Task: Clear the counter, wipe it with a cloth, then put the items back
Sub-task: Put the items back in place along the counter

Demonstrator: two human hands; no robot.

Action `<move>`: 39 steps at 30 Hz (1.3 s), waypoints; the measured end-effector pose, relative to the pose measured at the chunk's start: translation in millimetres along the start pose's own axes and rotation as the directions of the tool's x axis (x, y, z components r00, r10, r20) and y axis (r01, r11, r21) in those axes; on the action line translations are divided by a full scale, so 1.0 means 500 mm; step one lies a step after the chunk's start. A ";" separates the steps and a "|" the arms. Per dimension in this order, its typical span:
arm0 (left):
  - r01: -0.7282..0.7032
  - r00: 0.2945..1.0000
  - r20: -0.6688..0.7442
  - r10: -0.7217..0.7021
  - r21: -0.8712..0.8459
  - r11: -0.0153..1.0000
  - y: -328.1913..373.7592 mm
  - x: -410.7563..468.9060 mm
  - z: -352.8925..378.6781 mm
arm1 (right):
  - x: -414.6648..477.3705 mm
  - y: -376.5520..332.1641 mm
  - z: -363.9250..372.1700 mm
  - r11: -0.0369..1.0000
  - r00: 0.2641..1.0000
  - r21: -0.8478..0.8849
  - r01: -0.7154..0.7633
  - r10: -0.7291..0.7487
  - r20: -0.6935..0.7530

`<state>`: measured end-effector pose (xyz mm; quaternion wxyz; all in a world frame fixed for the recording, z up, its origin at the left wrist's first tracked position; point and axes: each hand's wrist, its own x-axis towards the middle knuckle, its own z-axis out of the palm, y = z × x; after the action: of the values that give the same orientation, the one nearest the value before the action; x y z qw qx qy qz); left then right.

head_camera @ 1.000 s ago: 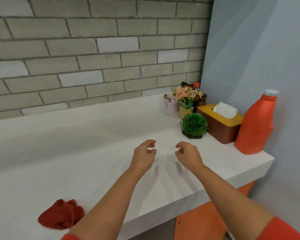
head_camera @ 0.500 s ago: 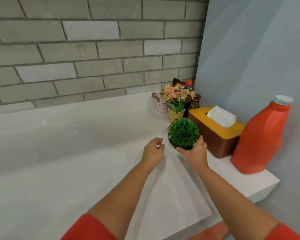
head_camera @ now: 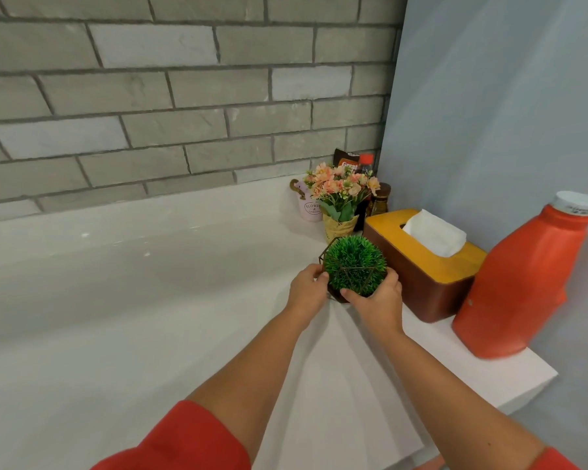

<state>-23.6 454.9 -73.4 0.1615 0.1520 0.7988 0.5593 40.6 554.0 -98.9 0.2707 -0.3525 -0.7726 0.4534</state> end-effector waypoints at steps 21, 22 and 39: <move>0.097 0.920 -0.382 -0.085 0.013 0.995 -0.093 -0.183 -0.417 | -0.292 -0.230 0.234 0.966 0.917 0.102 0.236 -0.256 0.305; 0.103 0.913 -0.397 -0.091 0.009 0.995 -0.103 -0.200 -0.447 | -0.318 -0.245 0.251 0.964 0.911 0.107 0.243 -0.265 0.317; 0.017 0.821 -0.570 -0.019 -0.009 1.000 -0.264 -0.476 -0.925 | -0.723 -0.476 0.519 0.904 0.780 0.205 0.374 -0.427 0.458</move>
<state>-14.9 -79.6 -27.7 -0.0792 -0.0299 0.8111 0.5788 -3.2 55.0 -37.4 0.1726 -0.0383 -0.8483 0.4991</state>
